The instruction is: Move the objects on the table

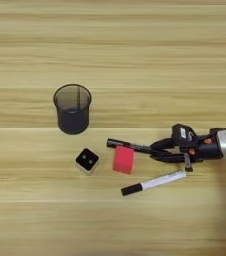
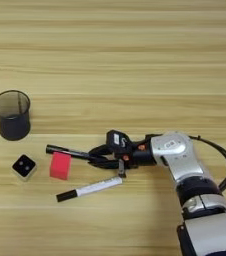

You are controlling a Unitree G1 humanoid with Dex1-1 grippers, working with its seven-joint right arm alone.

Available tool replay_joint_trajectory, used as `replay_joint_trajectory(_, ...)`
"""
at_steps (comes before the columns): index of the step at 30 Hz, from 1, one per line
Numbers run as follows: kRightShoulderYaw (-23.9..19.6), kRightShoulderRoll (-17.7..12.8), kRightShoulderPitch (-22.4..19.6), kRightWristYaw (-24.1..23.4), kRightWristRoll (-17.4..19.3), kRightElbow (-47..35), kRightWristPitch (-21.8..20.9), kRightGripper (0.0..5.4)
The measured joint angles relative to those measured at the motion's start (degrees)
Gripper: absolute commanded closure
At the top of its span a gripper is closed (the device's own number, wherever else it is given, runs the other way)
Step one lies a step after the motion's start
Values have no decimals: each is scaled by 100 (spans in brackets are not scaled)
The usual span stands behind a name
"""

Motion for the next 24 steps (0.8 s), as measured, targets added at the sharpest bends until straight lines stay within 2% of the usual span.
replay_joint_trajectory(9,-65,61,18,127,116,-90,130,456)
replay_joint_trajectory(12,-197,88,23,199,328,-314,269,456)
replay_joint_trajectory(20,-498,71,119,541,1107,-1807,1021,457)
replay_joint_trajectory(24,-499,37,394,673,1434,-2925,1482,457)
